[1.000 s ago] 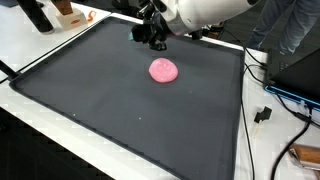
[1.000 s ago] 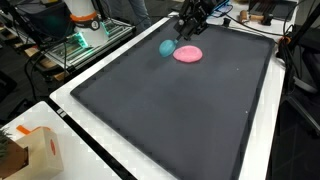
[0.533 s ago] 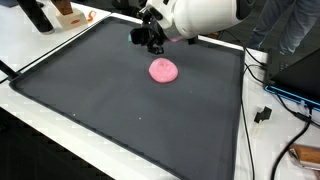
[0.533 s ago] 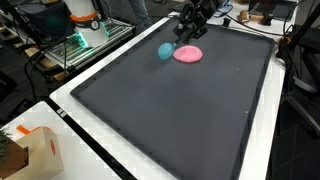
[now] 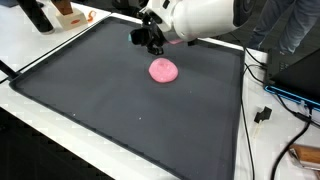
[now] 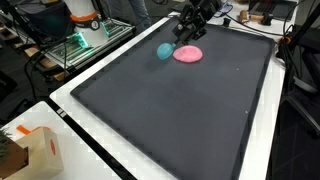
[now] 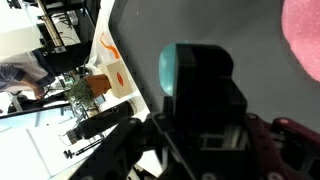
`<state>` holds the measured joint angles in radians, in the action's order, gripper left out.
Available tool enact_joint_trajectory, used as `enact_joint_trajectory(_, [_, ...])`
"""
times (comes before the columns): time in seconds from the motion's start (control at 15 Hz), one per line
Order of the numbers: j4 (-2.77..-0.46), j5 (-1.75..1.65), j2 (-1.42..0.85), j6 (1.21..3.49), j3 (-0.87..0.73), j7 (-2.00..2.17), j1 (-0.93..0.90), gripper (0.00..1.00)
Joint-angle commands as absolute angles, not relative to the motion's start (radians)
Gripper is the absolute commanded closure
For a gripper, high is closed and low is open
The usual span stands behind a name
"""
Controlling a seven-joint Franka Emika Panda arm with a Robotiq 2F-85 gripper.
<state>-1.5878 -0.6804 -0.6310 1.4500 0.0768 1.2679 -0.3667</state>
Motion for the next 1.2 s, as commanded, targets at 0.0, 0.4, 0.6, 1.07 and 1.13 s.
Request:
enact_joint_trajectory(0.0, [-1.572,-0.694,-0.635,1.455,0.079,1.238,-0.375,0.75])
enact_joint_trajectory(0.4, [-1.568,-0.691,-0.627,1.483,0.088,1.208,-0.381,0.75])
enact_joint_trajectory(0.6, [-1.564,-0.688,-0.629,1.482,0.092,1.187,-0.388,0.75])
enact_joint_trajectory(1.07, [-1.563,-0.686,-0.633,1.478,0.100,1.139,-0.401,0.75])
enact_joint_trajectory(1.13, [-1.563,-0.685,-0.633,1.478,0.100,1.135,-0.403,0.75])
